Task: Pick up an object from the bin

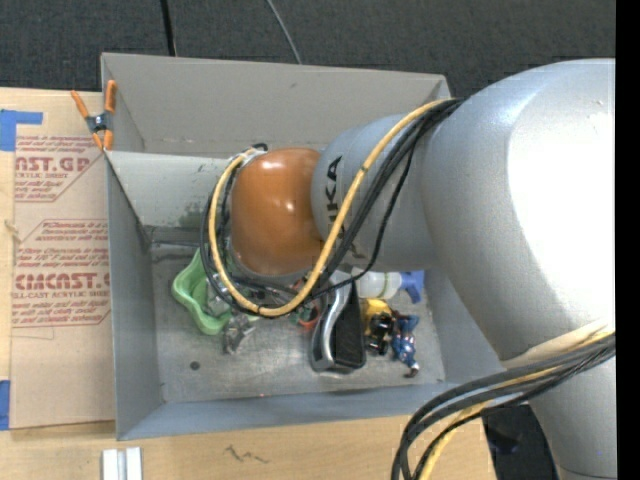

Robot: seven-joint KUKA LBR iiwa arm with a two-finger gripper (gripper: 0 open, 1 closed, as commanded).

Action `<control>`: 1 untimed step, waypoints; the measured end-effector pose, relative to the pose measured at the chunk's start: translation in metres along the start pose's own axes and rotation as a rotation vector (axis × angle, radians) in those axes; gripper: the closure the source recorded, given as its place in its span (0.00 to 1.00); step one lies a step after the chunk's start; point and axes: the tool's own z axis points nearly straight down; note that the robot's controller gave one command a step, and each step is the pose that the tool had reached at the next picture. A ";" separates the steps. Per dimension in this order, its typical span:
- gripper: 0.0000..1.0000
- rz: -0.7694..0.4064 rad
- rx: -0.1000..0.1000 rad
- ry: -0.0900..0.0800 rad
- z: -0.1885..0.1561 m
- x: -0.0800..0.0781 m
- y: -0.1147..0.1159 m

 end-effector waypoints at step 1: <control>1.00 0.000 0.000 0.000 0.000 0.000 0.000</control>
Offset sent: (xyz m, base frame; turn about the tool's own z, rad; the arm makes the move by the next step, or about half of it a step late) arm -0.0035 -0.0098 0.0692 0.0087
